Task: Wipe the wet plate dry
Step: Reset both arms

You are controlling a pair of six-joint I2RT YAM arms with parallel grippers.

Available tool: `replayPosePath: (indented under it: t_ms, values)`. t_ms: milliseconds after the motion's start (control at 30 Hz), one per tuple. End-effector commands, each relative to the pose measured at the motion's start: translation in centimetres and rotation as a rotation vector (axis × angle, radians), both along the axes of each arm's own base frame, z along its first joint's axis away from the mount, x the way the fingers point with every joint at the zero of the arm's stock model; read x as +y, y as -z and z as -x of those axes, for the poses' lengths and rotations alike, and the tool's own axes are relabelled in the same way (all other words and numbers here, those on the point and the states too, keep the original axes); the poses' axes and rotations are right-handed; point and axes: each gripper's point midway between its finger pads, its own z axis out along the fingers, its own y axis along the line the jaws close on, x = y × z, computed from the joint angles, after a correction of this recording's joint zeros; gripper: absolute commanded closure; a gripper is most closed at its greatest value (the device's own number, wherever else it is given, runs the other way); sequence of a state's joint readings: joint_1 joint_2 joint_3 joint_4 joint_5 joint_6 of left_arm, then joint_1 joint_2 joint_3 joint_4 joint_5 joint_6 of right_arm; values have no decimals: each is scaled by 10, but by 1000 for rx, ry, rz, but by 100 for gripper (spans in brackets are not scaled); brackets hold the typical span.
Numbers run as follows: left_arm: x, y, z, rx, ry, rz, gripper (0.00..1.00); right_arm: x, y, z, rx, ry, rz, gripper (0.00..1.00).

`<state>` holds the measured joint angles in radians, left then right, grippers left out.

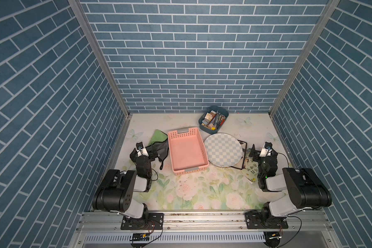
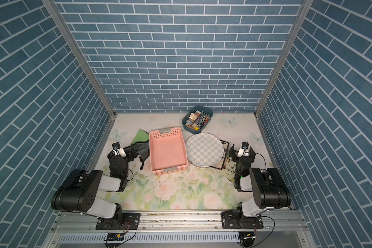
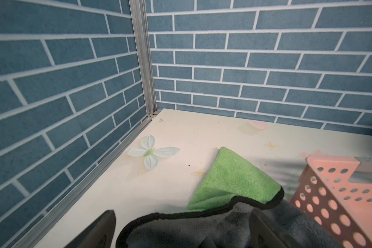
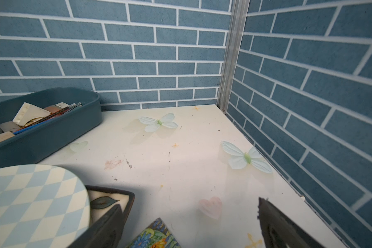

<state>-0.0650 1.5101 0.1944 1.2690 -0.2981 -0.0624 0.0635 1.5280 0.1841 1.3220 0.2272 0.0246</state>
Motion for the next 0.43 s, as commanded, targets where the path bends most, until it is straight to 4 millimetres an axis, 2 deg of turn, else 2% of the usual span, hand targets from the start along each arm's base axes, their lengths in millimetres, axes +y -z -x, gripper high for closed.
replayPosePath:
  t_ms: [0, 400]
  values:
    - [0, -7, 0, -33, 9, -1, 0, 3, -7, -1, -25, -12, 18, 0]
    - [0, -9, 0, -38, 10, -3, 0, 2, -7, -1, -25, -12, 18, 0]
